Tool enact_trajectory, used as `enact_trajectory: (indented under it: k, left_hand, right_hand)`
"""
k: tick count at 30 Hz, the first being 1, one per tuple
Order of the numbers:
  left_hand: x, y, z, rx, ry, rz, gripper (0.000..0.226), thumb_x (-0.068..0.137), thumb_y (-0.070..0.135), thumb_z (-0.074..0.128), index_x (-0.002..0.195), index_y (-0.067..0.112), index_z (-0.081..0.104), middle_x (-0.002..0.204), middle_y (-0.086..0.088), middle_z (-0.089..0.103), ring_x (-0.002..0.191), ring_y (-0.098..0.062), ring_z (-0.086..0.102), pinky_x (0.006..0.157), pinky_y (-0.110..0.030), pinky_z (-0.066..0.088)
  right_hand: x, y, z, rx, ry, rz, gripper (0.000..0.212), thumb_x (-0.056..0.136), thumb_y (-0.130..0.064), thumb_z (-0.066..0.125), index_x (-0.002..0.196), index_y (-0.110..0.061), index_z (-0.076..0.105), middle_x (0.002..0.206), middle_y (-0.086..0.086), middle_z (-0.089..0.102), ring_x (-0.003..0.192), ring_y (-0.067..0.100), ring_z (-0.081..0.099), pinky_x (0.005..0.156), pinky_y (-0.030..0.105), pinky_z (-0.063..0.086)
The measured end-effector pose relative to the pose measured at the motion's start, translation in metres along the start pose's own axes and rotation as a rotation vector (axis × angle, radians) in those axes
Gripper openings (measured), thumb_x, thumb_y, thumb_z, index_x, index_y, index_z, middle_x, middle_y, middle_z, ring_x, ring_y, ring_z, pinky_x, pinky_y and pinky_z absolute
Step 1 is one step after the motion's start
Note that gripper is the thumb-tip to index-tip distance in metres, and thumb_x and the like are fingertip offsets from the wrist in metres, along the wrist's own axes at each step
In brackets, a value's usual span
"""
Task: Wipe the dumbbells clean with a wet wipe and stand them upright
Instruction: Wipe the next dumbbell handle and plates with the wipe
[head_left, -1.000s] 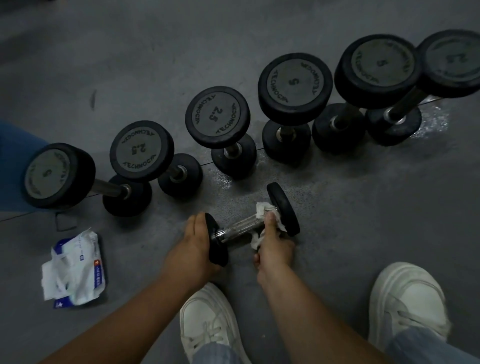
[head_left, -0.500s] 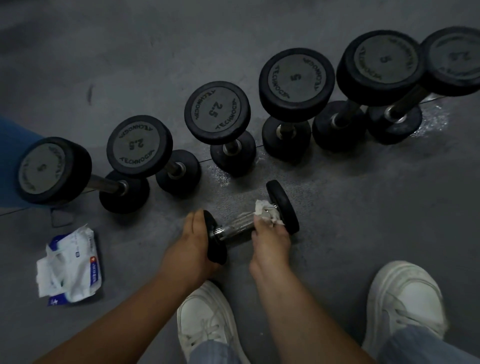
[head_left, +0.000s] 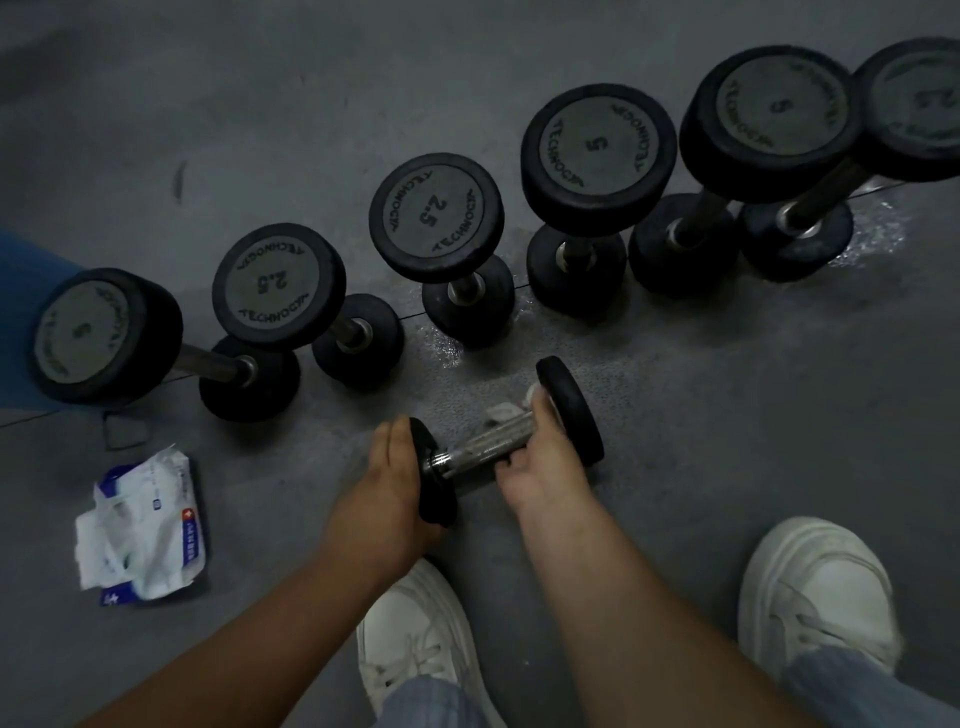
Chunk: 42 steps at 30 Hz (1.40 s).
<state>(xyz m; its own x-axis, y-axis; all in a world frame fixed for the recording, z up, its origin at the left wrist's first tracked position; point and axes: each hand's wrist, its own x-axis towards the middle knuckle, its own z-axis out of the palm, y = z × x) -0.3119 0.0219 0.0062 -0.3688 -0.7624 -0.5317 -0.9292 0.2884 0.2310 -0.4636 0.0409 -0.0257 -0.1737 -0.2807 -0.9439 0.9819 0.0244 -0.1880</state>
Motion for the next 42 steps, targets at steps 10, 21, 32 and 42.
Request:
enact_trajectory:
  k: [10, 21, 32, 42]
  left_hand:
    - [0.003, -0.002, -0.003, 0.024, 0.011, 0.012, 0.113, 0.064, 0.038, 0.082, 0.148, 0.020, 0.009, 0.152, 0.004, 0.015, 0.114, -0.025, 0.058, 0.079, -0.037, 0.053]
    - [0.023, 0.021, -0.045, 0.513, -0.089, 0.053, 0.093, 0.062, 0.054, 0.083, 0.130, 0.015, 0.034, 0.128, -0.004, 0.048, 0.113, -0.024, 0.056, 0.084, -0.035, 0.046]
    - [0.005, 0.021, -0.014, 0.295, 0.018, -0.029, 0.110, 0.066, 0.041, 0.081, 0.149, 0.014, 0.014, 0.146, -0.002, 0.029, 0.131, -0.023, 0.043, 0.097, -0.036, 0.042]
    - [0.012, 0.006, -0.013, 0.184, 0.001, 0.065, 0.111, 0.058, 0.039, 0.083, 0.146, 0.010, 0.023, 0.151, -0.005, 0.027, 0.137, -0.024, 0.036, 0.102, -0.035, 0.042]
  right_hand:
    - [-0.004, -0.004, -0.001, -0.051, -0.034, 0.084, 0.031, 0.094, -0.043, 0.058, 0.108, -0.016, 0.063, 0.114, 0.006, 0.064, 0.112, 0.023, 0.059, 0.077, 0.033, 0.047]
    - [-0.014, -0.013, 0.002, -0.028, -0.030, 0.113, 0.028, 0.095, -0.037, 0.058, 0.113, -0.015, 0.062, 0.123, 0.006, 0.060, 0.111, 0.021, 0.058, 0.088, 0.031, 0.040]
    - [-0.002, -0.004, 0.012, 0.019, 0.004, 0.112, 0.041, 0.086, -0.051, 0.066, 0.113, -0.022, 0.072, 0.123, 0.005, 0.065, 0.110, 0.029, 0.062, 0.090, 0.047, 0.051]
    - [0.000, 0.002, 0.011, 0.108, 0.021, 0.028, 0.039, 0.095, -0.040, 0.057, 0.123, -0.014, 0.065, 0.124, 0.004, 0.065, 0.109, 0.022, 0.062, 0.081, 0.035, 0.049]
